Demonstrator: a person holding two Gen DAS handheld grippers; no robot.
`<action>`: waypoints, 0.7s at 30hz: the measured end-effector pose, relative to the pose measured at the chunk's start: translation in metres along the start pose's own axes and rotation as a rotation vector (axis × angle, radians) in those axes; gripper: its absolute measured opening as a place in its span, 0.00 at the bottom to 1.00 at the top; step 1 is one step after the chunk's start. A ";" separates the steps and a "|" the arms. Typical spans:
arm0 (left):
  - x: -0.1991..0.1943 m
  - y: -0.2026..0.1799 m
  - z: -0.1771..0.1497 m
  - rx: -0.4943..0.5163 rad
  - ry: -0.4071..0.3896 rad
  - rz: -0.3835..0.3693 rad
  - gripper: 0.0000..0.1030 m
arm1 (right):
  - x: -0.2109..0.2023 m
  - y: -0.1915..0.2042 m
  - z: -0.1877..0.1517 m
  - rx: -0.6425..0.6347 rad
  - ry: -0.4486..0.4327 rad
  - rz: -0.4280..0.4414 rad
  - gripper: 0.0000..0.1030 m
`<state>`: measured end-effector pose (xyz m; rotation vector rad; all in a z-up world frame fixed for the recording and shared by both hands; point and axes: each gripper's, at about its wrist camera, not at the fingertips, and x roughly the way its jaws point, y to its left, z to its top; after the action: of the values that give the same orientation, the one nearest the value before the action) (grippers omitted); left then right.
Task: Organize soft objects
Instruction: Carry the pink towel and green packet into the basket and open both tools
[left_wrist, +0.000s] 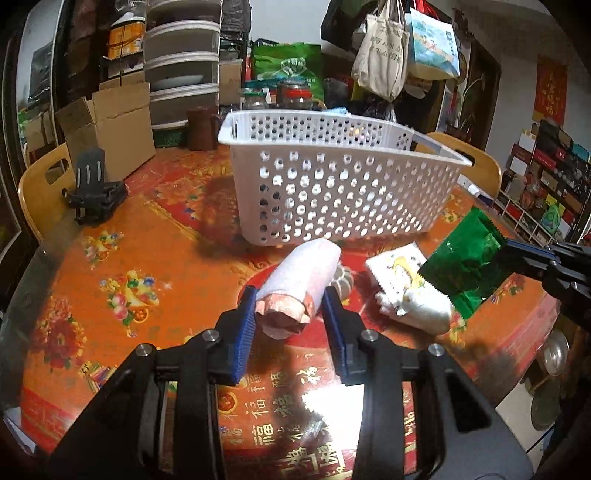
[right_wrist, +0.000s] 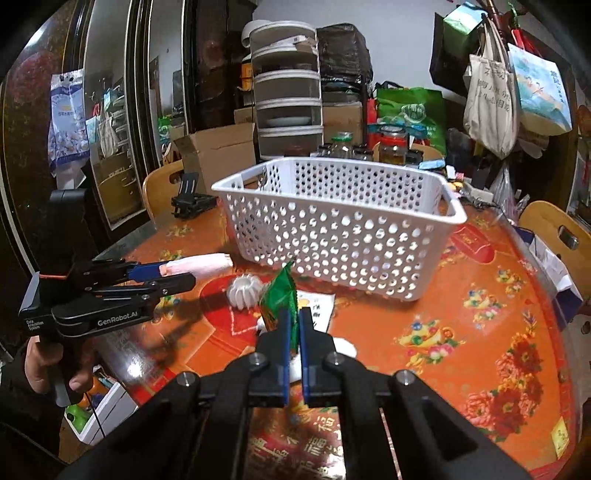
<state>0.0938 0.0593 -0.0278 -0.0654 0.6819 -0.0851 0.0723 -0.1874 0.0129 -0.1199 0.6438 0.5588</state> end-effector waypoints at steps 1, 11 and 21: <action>-0.003 -0.001 0.002 0.003 -0.007 0.000 0.32 | -0.002 -0.001 0.002 -0.001 -0.004 -0.004 0.03; -0.026 -0.009 0.026 0.007 -0.052 -0.011 0.30 | -0.030 -0.008 0.034 -0.019 -0.076 -0.048 0.03; -0.032 -0.020 0.047 0.035 -0.074 -0.020 0.23 | -0.044 -0.021 0.058 -0.012 -0.118 -0.078 0.03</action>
<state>0.0971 0.0445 0.0302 -0.0419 0.6058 -0.1135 0.0855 -0.2092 0.0840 -0.1221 0.5189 0.4905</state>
